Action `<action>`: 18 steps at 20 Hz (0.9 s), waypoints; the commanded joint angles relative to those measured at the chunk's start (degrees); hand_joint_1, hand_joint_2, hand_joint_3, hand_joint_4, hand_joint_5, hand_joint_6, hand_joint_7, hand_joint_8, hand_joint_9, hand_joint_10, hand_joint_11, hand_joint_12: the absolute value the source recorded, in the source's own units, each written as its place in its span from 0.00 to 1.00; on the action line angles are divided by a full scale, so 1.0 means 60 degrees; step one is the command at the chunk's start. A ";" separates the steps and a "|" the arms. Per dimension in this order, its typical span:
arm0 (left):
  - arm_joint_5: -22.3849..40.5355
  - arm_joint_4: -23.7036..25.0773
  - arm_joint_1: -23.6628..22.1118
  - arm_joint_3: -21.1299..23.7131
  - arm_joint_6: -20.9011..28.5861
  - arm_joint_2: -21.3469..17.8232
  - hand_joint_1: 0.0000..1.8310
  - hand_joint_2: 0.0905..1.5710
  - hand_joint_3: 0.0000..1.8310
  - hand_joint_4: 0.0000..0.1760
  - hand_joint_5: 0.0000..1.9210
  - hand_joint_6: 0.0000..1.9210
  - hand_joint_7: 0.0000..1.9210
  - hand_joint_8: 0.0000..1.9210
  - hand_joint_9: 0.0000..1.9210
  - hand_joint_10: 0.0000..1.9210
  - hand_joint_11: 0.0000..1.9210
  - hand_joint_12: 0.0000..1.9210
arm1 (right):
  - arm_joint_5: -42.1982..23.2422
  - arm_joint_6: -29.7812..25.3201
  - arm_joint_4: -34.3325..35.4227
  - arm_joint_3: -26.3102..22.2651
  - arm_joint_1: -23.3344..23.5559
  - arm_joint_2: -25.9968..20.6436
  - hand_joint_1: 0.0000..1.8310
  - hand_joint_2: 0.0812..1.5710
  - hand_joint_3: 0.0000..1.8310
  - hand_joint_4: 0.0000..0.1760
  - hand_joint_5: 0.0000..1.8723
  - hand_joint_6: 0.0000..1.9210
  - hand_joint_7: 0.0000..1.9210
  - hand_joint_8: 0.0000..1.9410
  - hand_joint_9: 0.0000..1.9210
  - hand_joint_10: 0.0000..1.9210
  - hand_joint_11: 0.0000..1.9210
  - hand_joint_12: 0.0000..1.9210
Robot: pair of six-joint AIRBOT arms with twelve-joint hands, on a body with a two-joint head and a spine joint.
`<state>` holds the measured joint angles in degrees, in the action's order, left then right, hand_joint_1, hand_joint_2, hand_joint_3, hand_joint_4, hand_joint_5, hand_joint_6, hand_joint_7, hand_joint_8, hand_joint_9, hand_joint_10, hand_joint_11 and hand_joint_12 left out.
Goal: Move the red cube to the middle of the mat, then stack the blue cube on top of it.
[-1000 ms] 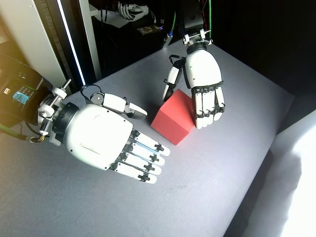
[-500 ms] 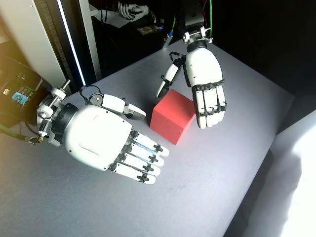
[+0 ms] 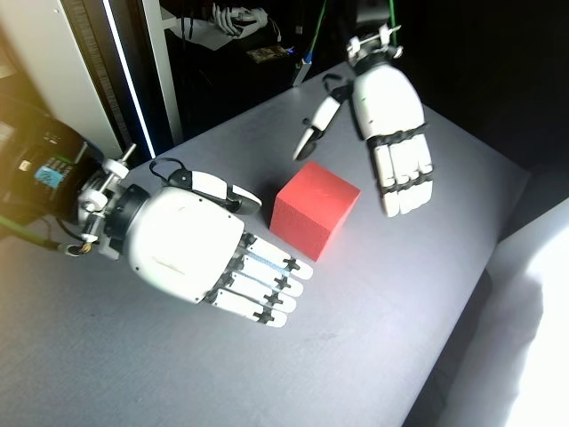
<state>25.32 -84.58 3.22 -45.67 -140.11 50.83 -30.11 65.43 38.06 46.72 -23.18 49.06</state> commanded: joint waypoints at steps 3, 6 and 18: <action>-0.1780 0.0949 0.0047 -0.0613 -0.0016 -0.0614 0.28 0.44 0.00 0.00 0.01 0.00 0.02 0.00 0.03 0.00 0.00 0.07 | -0.1052 0.0022 -0.0061 0.0079 0.0040 0.0039 0.53 0.54 0.01 0.00 0.11 0.00 0.12 0.00 0.11 0.01 0.00 0.35; -0.4050 0.1464 0.0156 -0.1431 -0.0041 -0.0944 0.29 0.41 0.00 0.00 0.03 0.00 0.04 0.00 0.05 0.00 0.00 0.13 | -0.1052 0.0037 -0.0061 0.0138 0.0041 0.0164 0.61 0.54 0.00 0.00 0.14 0.01 0.14 0.00 0.13 0.01 0.00 0.35; -0.6763 0.0434 -0.0088 -0.2271 -0.2564 -0.1609 0.30 0.43 0.00 0.00 0.03 0.00 0.05 0.00 0.05 0.00 0.00 0.13 | -0.1130 0.0026 0.0355 0.1201 0.0132 0.1269 0.58 0.59 0.00 0.00 0.28 0.01 0.30 0.01 0.26 0.02 0.00 0.55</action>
<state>-16.40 -80.12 3.20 -59.18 -154.89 42.22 -31.83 65.89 41.10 53.98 -22.52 57.39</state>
